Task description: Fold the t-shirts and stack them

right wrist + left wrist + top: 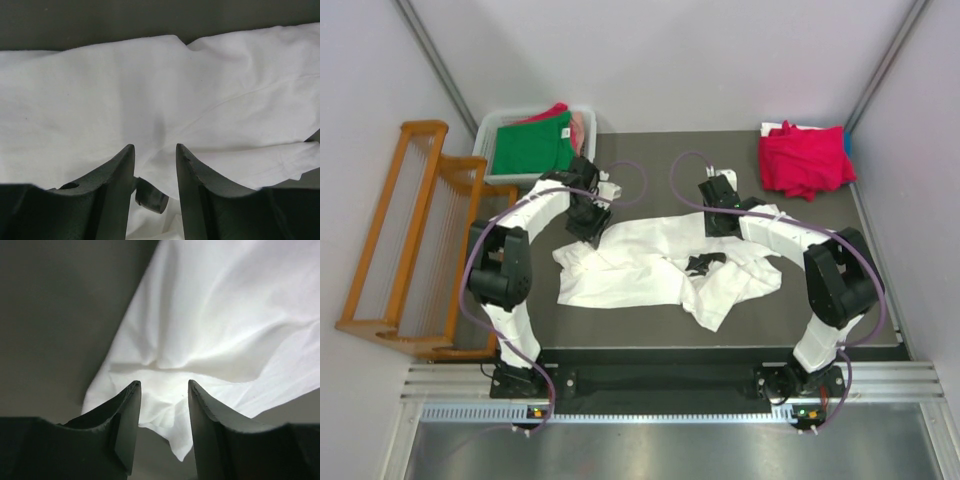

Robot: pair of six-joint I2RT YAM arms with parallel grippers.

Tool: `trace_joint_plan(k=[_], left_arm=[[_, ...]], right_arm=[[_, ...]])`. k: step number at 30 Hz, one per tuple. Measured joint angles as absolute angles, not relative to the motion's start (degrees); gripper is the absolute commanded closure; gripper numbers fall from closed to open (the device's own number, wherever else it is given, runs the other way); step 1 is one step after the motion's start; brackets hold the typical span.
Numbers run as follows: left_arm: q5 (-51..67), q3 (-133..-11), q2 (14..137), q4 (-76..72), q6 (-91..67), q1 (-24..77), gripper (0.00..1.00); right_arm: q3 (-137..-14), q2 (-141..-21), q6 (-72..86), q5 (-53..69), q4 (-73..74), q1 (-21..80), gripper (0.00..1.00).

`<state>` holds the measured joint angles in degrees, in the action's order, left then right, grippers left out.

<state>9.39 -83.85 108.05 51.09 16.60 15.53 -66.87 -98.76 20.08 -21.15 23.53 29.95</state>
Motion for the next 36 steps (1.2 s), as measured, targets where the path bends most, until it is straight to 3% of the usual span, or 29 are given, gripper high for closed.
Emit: trace_joint_plan(k=[7, 14, 22, 30, 36], left_arm=[[9.4, -80.1, 106.5, 51.0, 16.6, 15.4, 0.44], [9.6, -84.1, 111.1, 50.6, 16.6, 10.6, 0.39], [11.6, -86.2, 113.6, 50.7, 16.4, 11.3, 0.49], [11.7, -84.6, 113.2, 50.6, 16.4, 11.5, 0.69], [11.5, -84.3, 113.0, 50.6, 16.5, 11.5, 0.71]], right_arm=[[-66.9, -98.8, 20.0, -21.2, 23.5, 30.0, 0.61], [-66.8, -98.8, 20.1, -21.2, 23.4, 30.0, 0.61], [-66.8, -98.8, 20.1, -21.2, 23.4, 30.0, 0.61], [-66.8, -98.8, 20.1, -21.2, 23.4, 30.0, 0.61], [-66.7, -98.8, 20.1, -21.4, 23.3, 30.0, 0.61]])
